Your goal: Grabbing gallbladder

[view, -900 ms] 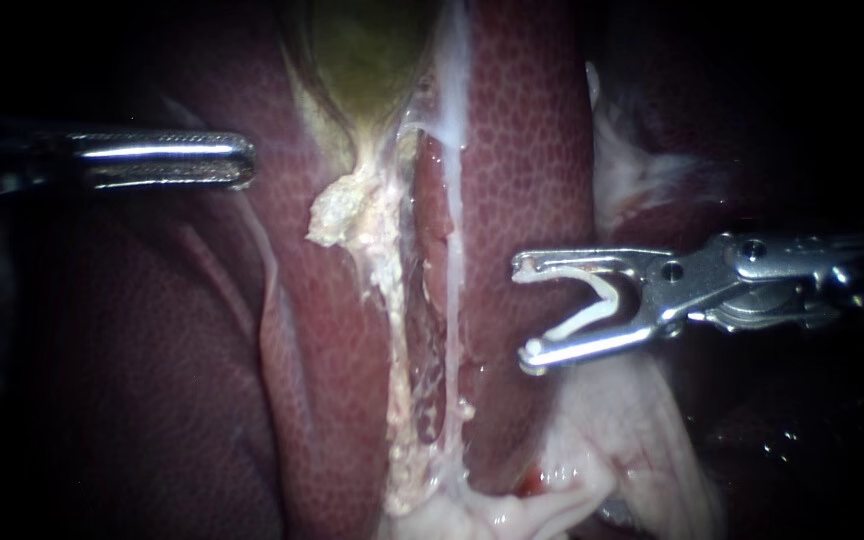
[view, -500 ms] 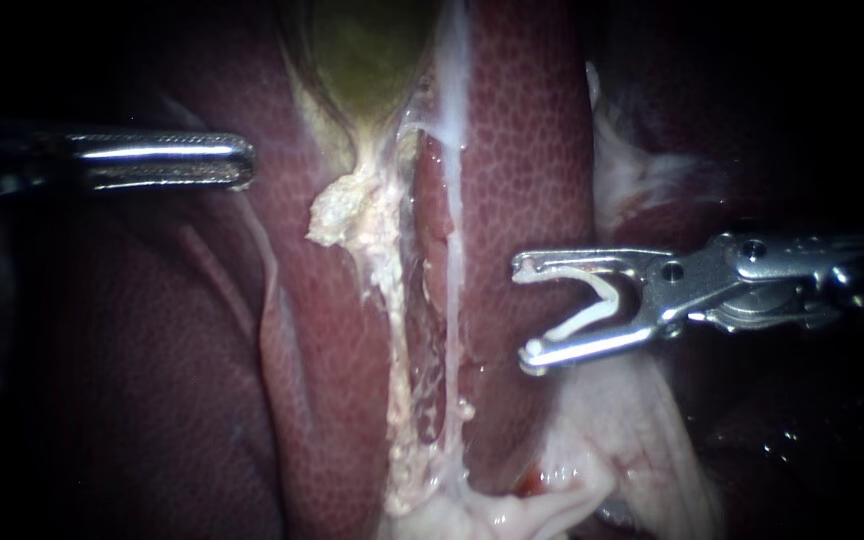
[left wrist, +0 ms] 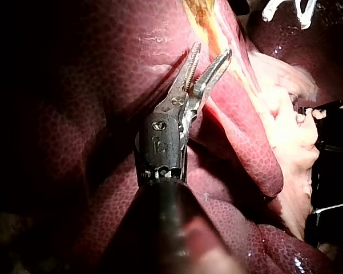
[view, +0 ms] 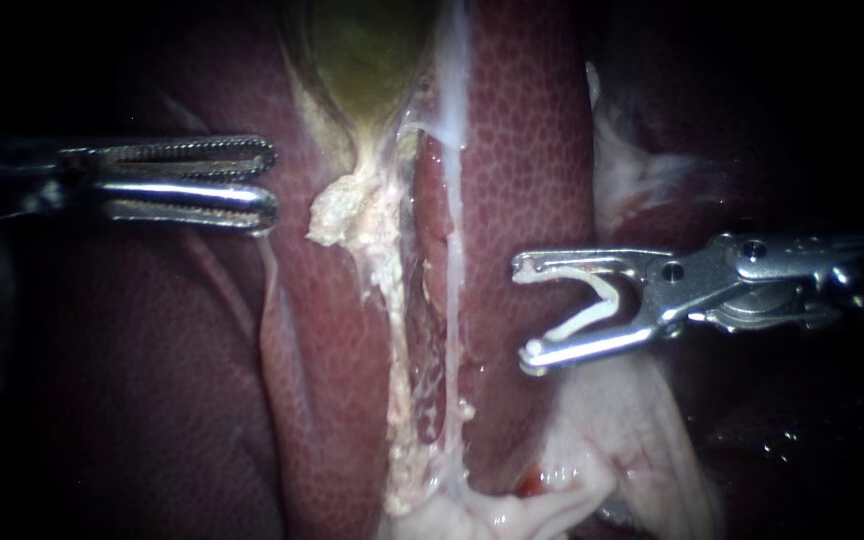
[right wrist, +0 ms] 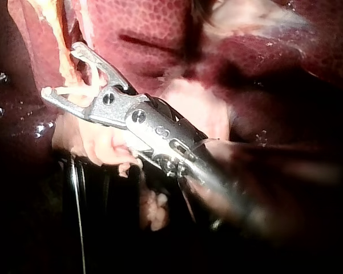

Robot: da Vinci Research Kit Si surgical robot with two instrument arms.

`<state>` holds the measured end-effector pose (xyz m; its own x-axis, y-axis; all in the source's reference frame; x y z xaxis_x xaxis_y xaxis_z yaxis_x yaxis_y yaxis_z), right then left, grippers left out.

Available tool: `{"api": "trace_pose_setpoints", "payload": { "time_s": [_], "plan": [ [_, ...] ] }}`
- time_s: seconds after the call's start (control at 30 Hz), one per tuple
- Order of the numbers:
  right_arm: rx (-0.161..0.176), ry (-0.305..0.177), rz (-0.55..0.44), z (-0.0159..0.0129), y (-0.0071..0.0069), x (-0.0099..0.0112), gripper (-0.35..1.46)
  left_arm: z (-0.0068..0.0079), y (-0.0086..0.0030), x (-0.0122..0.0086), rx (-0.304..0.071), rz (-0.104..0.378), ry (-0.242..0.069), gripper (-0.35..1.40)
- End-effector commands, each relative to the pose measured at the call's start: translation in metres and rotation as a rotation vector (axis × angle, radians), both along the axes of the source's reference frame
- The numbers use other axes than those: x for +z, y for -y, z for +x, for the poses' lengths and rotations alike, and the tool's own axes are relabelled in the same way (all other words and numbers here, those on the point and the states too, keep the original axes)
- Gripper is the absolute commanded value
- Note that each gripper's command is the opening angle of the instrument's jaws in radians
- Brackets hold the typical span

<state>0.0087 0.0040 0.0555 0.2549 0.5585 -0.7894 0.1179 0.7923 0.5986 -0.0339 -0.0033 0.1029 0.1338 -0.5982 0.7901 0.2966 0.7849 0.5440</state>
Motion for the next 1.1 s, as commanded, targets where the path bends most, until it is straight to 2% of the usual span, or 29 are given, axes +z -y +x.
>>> {"api": "trace_pose_setpoints", "payload": {
  "time_s": [0.03, 0.27, 0.4, 0.63, 0.9, 1.0, 1.1],
  "plan": [
    [0.000, 0.000, 0.000, 0.0000, 0.0000, 0.0000, 0.60, -0.0002, 0.0001, 0.0001, 0.003, -0.001, 0.002, 0.36],
    [0.000, 0.000, 0.000, 0.0000, 0.0000, 0.0000, 0.60, -0.0021, 0.0011, 0.0011, 0.018, -0.013, 0.010, 0.39],
    [0.000, 0.000, 0.000, 0.0000, 0.0000, 0.0000, 0.60, -0.0032, 0.0015, 0.0017, 0.016, -0.001, 0.015, 0.39],
    [0.000, 0.000, 0.000, 0.0000, 0.0000, 0.0000, 0.60, -0.0047, 0.0016, 0.0023, 0.011, 0.013, 0.018, 0.36],
    [0.000, 0.000, 0.000, 0.0001, 0.0000, 0.0000, 0.60, -0.0055, 0.0015, 0.0035, 0.002, 0.038, 0.022, 0.34],
    [0.000, 0.000, 0.000, 0.0001, 0.0000, 0.0000, 0.60, -0.0057, 0.0015, 0.0035, -0.001, 0.043, 0.022, 0.29],
    [0.000, 0.000, 0.000, 0.0001, 0.0000, 0.0000, 0.60, -0.0057, 0.0014, 0.0036, -0.004, 0.060, 0.027, 0.10]
  ]
}}
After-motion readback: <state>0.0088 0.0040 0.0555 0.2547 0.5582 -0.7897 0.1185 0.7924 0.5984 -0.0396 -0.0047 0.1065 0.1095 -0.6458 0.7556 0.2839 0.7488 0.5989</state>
